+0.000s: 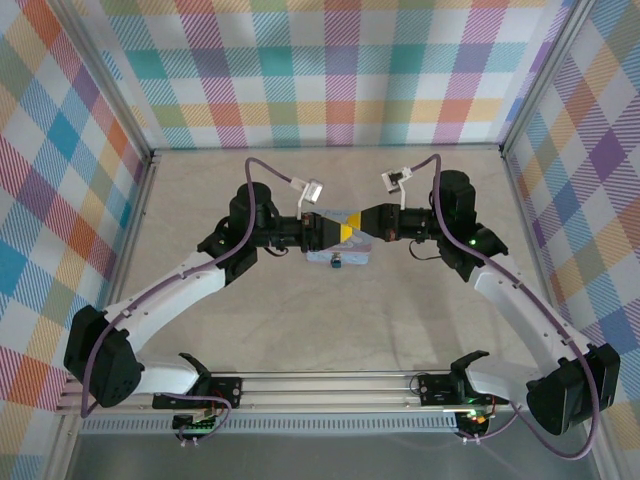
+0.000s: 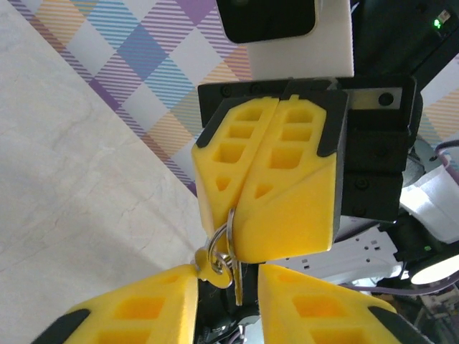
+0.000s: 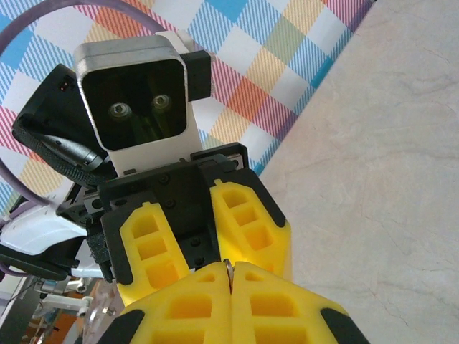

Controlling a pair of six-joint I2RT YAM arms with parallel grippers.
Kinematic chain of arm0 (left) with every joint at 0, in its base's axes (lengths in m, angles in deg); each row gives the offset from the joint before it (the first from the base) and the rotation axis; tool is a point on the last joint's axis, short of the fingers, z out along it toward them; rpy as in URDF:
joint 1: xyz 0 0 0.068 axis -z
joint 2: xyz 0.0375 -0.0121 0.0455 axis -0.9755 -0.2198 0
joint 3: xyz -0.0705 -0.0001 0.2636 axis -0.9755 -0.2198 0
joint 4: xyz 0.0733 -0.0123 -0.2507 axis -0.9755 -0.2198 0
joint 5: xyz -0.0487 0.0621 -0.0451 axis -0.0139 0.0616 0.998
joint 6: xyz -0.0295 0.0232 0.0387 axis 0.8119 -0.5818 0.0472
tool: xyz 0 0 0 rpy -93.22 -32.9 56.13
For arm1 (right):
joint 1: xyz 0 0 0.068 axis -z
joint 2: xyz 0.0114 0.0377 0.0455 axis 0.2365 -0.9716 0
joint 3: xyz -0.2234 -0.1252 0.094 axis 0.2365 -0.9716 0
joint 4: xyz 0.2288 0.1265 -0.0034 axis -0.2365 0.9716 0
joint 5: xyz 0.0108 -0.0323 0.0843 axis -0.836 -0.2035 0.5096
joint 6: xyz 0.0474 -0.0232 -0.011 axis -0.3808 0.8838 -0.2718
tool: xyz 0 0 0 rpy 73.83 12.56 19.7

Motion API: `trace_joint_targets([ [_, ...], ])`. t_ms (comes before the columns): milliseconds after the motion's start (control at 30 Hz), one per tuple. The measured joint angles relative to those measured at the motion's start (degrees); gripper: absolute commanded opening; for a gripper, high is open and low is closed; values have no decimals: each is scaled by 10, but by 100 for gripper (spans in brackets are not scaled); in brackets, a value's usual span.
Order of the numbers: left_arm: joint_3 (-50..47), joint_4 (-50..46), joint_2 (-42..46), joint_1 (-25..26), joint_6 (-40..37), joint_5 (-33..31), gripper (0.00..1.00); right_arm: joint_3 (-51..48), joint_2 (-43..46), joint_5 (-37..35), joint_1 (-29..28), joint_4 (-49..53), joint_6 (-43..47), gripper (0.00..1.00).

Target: Unlock a padlock with a key

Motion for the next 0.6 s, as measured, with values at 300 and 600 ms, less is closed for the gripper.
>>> trace_joint_targets([
  [300,0,-1,-2,0,2,-2,0,-10,8,-7,1,-9,1,5],
  [600,27,-101,-3,0,-52,-4,0,-14,29,-52,-2,41,49,45],
])
